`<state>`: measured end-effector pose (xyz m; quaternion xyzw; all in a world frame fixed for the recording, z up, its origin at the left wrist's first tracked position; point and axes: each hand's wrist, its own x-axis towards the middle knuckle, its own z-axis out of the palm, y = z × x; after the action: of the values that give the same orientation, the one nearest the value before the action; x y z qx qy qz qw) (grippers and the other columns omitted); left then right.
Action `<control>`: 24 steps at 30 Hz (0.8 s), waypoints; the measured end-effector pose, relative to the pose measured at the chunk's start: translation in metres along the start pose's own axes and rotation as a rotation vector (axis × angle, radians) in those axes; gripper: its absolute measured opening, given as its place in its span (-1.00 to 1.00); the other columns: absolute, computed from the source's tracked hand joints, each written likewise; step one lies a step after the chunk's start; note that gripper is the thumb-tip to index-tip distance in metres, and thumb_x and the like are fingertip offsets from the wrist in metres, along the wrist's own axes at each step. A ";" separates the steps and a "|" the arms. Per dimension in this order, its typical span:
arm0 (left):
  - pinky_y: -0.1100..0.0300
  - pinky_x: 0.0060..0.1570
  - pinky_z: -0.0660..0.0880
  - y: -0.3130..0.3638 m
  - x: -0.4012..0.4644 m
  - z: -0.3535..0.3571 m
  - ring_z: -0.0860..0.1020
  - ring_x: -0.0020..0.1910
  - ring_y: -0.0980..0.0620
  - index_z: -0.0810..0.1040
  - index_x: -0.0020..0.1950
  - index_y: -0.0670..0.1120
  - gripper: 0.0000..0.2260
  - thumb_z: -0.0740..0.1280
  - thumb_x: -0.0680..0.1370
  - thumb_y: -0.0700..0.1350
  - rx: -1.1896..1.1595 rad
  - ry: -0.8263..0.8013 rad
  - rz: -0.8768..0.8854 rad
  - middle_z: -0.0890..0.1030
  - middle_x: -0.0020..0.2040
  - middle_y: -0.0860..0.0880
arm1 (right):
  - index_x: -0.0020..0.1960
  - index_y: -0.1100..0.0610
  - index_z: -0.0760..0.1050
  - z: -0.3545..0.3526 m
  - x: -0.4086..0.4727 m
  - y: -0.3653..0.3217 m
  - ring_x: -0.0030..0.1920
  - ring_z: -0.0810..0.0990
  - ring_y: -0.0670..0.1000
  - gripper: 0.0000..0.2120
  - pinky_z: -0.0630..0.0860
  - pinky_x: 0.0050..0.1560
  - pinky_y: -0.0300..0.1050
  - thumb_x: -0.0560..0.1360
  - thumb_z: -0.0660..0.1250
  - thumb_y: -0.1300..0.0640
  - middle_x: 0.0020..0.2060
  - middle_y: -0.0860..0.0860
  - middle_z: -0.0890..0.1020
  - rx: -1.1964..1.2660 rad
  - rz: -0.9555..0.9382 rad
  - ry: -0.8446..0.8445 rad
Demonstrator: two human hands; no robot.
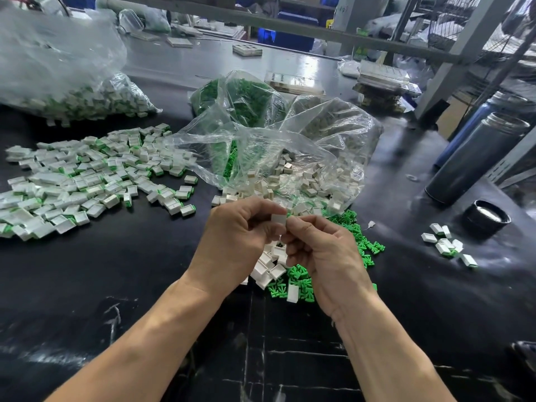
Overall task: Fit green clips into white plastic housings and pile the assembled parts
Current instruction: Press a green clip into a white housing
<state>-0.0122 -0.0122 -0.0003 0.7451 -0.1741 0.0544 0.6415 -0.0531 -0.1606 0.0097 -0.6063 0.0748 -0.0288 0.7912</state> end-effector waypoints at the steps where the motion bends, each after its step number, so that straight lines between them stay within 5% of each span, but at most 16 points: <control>1: 0.28 -0.20 0.58 0.000 0.001 -0.001 0.68 -0.26 0.13 0.73 -0.02 -0.07 -0.77 0.50 0.47 -0.38 0.006 -0.020 0.000 0.73 -0.22 0.06 | -0.22 0.12 0.71 -0.003 0.000 -0.001 -0.37 0.56 -0.01 -0.85 0.53 -0.40 -0.17 0.53 0.47 0.23 -0.32 0.12 0.65 -0.021 0.014 -0.016; 5: 0.14 -0.19 0.61 -0.001 0.003 -0.003 0.69 -0.23 -0.06 0.73 0.00 -0.14 -0.79 0.49 0.47 -0.40 -0.030 -0.063 0.003 0.72 -0.24 -0.03 | -0.21 0.16 0.71 -0.013 0.002 -0.008 -0.38 0.55 0.00 -0.89 0.52 -0.40 -0.20 0.37 0.54 0.11 -0.31 0.14 0.66 -0.081 0.058 -0.078; 10: 0.11 -0.17 0.64 -0.001 0.000 -0.004 0.71 -0.21 0.00 0.73 0.02 -0.12 -0.79 0.49 0.48 -0.39 0.000 -0.070 0.024 0.74 -0.21 -0.01 | -0.25 0.16 0.71 -0.013 0.003 -0.008 -0.39 0.54 -0.01 -0.81 0.50 -0.43 -0.20 0.28 0.56 0.03 -0.33 0.15 0.66 -0.133 0.061 -0.070; 16: -0.12 -0.13 0.66 -0.002 0.003 -0.005 0.70 -0.19 -0.09 0.74 0.01 -0.07 -0.77 0.51 0.47 -0.36 0.031 -0.109 0.038 0.73 -0.21 0.00 | -0.26 0.15 0.71 -0.014 0.003 -0.011 -0.42 0.54 -0.01 -0.88 0.50 -0.44 -0.20 0.32 0.52 0.09 -0.35 0.14 0.65 -0.156 0.080 -0.081; 21: 0.09 -0.19 0.63 -0.005 0.005 -0.006 0.69 -0.20 0.00 0.74 -0.01 0.00 -0.78 0.49 0.47 -0.30 -0.006 -0.141 0.061 0.72 -0.19 -0.02 | -0.30 0.13 0.70 -0.015 0.003 -0.015 -0.45 0.52 -0.02 -0.81 0.49 -0.46 -0.21 0.49 0.49 0.24 -0.37 0.13 0.64 -0.185 0.086 -0.065; 24: -0.02 -0.11 0.68 -0.005 0.005 -0.006 0.71 -0.17 -0.03 0.73 0.00 0.02 -0.79 0.49 0.47 -0.27 -0.017 -0.172 0.045 0.73 -0.17 -0.01 | -0.32 0.13 0.70 -0.015 0.003 -0.016 -0.47 0.49 -0.02 -0.76 0.46 -0.49 -0.21 0.52 0.47 0.27 -0.40 0.13 0.62 -0.224 0.089 -0.054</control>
<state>-0.0045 -0.0069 -0.0027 0.7376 -0.2457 0.0033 0.6289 -0.0519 -0.1796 0.0214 -0.6878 0.0827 0.0312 0.7205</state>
